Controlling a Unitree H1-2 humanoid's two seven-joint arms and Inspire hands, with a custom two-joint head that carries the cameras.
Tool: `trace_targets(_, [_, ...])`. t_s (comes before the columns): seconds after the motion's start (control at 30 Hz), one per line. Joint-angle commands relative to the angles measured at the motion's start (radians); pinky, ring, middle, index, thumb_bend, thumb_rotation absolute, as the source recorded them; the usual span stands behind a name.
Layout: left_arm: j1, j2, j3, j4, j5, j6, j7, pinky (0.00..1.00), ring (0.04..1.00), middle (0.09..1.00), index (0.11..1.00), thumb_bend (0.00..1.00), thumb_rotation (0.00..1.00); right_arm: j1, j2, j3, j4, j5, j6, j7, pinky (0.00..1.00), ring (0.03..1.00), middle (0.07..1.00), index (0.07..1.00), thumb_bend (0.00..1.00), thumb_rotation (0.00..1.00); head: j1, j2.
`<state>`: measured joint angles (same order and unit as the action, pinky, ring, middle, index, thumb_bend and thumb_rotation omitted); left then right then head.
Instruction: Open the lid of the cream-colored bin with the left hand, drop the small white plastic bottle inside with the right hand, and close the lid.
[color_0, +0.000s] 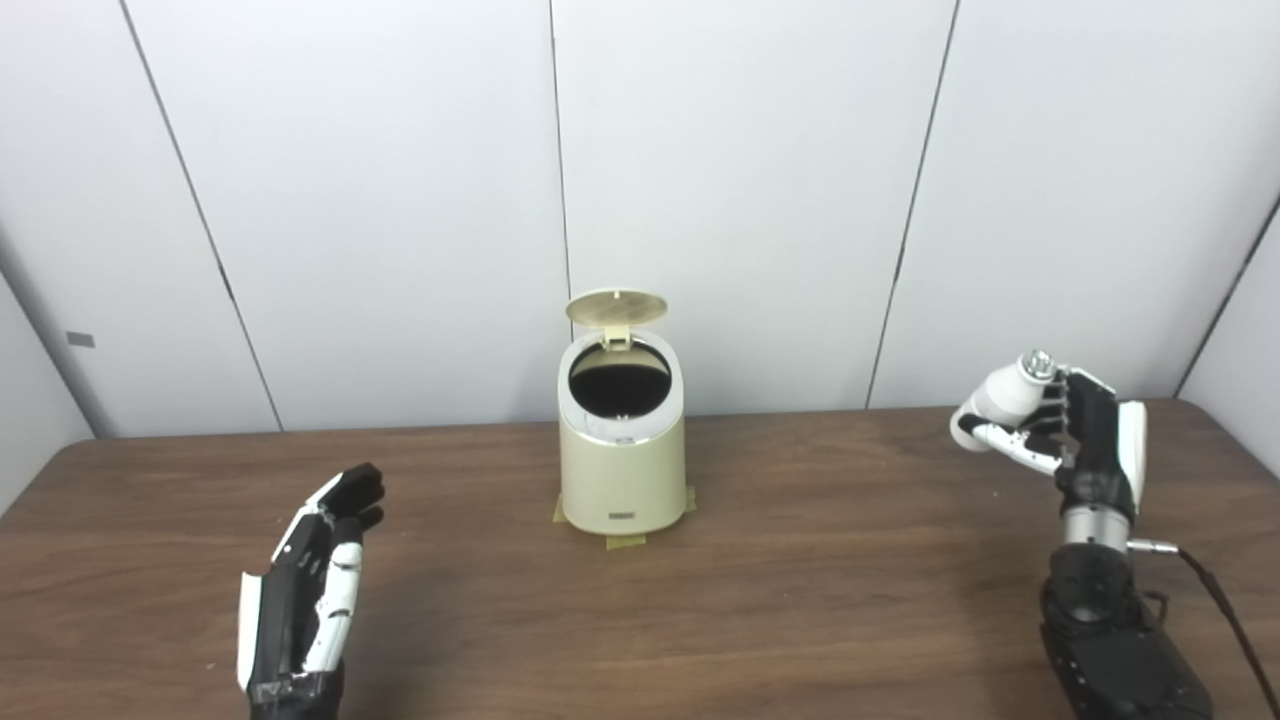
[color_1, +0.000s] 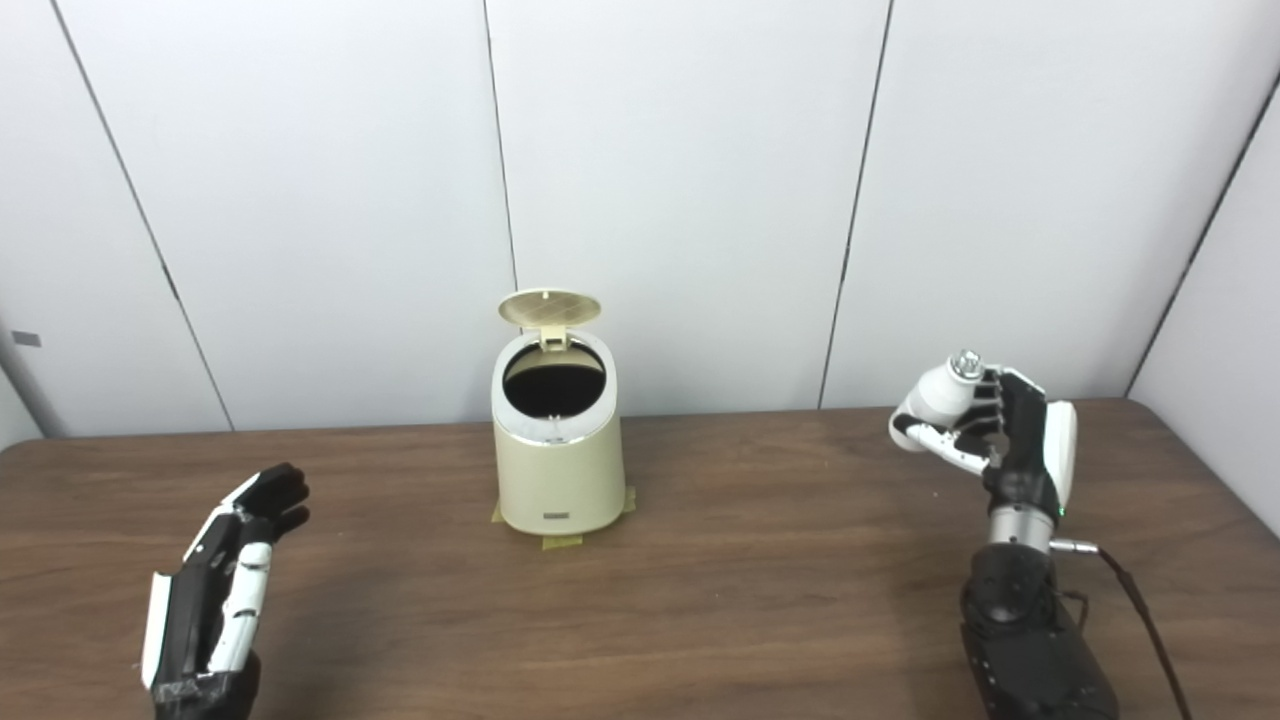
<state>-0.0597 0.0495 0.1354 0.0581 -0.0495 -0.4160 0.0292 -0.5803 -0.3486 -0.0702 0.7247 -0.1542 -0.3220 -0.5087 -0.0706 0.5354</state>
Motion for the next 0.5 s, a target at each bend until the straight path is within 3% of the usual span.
trace_targets(0.0, [0.033,-0.015,-0.006,0.067,-0.020,-0.027,-0.003,0.81,0.822,0.816,0.800,0.30,0.64,-0.040,-0.006,-0.009,-0.072,0.006,0.016,0.038,0.35,0.422,0.496,0.494,0.52,0.00,0.000,-0.001])
trace_targets(0.23, [0.026,-0.019,-0.005,0.081,-0.026,-0.017,0.000,0.81,0.821,0.814,0.804,0.22,0.58,-0.012,0.045,-0.005,-0.309,-0.013,0.116,0.112,0.32,0.403,0.490,0.520,0.52,0.00,0.001,-0.004])
trace_targets(0.37, [0.023,-0.020,-0.007,0.085,-0.050,-0.006,-0.012,0.83,0.834,0.820,0.811,0.20,0.54,-0.007,0.069,0.005,-0.400,-0.031,0.131,0.143,0.38,0.450,0.493,0.482,0.52,0.00,-0.001,-0.004])
trace_targets(0.47, [0.018,-0.022,-0.008,0.095,-0.051,-0.019,-0.014,0.82,0.824,0.812,0.805,0.18,0.51,-0.013,0.093,0.014,-0.449,-0.039,0.142,0.172,0.34,0.424,0.496,0.497,0.52,0.00,0.004,-0.008])
